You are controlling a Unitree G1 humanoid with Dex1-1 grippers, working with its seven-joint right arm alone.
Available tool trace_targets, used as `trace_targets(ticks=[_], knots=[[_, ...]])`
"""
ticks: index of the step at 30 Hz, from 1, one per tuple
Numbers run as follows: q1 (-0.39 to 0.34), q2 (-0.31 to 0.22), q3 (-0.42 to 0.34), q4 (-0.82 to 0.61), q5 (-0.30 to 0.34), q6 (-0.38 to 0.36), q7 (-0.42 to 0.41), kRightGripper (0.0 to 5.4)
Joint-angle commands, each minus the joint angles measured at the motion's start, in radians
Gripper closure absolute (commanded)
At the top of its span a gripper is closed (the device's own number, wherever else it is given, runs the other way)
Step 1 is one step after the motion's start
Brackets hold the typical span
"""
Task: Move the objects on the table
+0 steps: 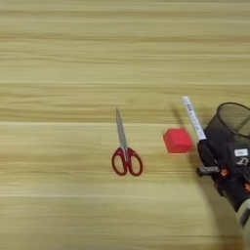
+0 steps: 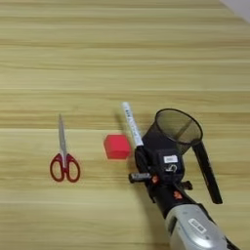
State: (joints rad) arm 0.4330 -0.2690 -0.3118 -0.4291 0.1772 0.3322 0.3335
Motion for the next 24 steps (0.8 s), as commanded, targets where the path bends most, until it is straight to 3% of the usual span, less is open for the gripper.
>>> trace_targets(ticks=[1,24], knots=[[-0.032,-0.033,-0.012,-0.002,-0.018,-0.009,-0.018,4.67],[-0.038,-0.041,0.001,0.068,-0.050,0.064,-0.021,4.67]])
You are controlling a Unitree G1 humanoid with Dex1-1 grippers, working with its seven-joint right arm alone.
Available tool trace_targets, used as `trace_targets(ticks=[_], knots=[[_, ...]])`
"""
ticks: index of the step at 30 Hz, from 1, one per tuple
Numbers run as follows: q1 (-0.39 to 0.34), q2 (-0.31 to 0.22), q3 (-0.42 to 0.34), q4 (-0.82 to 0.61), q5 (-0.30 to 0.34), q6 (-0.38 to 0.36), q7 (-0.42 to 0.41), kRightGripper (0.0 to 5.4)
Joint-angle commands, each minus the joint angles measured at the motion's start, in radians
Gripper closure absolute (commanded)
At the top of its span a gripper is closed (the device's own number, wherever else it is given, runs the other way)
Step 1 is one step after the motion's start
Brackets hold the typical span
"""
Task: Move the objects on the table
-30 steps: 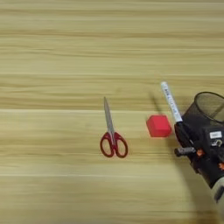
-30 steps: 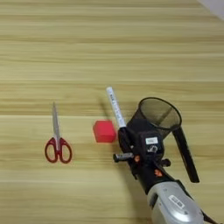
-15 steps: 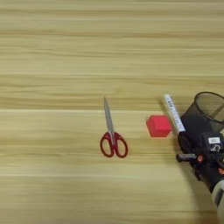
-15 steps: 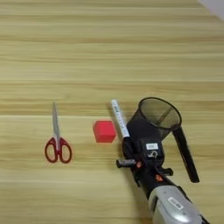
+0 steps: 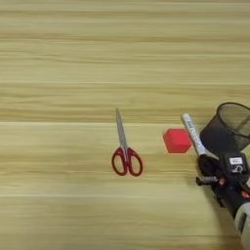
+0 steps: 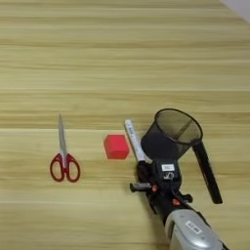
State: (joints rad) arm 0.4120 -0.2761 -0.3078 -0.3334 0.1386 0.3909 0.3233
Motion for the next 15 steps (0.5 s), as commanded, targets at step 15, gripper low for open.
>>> trace_targets(ticks=[15], knots=[[-0.011,-0.028,-0.001,-0.062,0.009,0.033,0.001,3.87]])
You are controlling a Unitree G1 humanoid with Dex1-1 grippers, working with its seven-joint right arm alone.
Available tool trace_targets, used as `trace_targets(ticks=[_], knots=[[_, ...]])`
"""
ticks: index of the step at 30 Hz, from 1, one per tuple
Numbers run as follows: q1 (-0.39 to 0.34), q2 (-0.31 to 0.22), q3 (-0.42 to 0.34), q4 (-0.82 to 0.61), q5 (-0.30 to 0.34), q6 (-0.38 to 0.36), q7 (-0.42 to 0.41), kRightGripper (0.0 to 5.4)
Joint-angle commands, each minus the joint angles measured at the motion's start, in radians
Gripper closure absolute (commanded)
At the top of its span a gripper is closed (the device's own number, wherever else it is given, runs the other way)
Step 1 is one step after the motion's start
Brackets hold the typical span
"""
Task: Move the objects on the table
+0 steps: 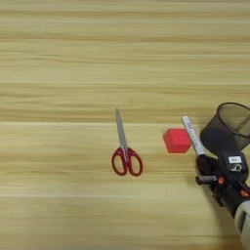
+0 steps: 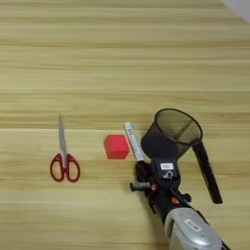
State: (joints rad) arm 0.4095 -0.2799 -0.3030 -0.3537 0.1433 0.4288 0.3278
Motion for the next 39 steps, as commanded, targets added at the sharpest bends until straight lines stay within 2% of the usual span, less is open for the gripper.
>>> trace_targets(ticks=[1,35,39], knots=[[-0.009,-0.024,-0.006,-0.043,0.004,-0.004,-0.003,3.75],[-0.010,-0.025,-0.003,-0.049,-0.002,0.003,-0.002,0.05],[-0.008,-0.024,-0.003,-0.047,-0.002,0.002,-0.002,0.05]])
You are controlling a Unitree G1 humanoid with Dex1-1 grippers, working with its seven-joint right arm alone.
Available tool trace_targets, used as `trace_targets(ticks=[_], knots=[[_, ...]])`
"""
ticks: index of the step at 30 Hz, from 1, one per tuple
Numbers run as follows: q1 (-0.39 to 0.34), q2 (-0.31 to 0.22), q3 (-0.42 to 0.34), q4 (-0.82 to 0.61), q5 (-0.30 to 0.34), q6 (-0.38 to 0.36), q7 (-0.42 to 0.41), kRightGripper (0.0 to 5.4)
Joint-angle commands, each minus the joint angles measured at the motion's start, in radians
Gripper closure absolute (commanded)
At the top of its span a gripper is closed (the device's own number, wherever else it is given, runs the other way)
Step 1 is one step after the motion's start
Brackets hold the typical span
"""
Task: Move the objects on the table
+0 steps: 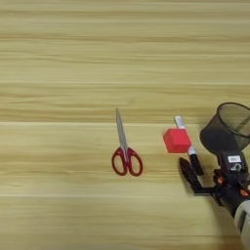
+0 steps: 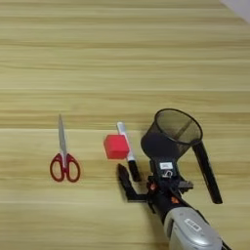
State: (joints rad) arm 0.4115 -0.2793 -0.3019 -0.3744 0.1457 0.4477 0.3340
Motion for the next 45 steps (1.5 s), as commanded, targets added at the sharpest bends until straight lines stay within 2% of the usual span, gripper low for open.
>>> trace_targets(ticks=[1,16,28,38,45], knots=[[-0.010,-0.025,-0.004,-0.027,-0.005,-0.017,-0.008,0.05],[-0.005,-0.027,-0.010,-0.045,-0.003,-0.013,-0.010,0.05],[0.008,-0.044,-0.067,-0.133,0.007,0.013,-0.012,0.05],[-0.011,-0.088,-0.147,-0.117,-0.002,0.010,-0.012,0.05],[-0.026,-0.122,-0.184,-0.066,-0.034,0.007,-0.022,0.05]])
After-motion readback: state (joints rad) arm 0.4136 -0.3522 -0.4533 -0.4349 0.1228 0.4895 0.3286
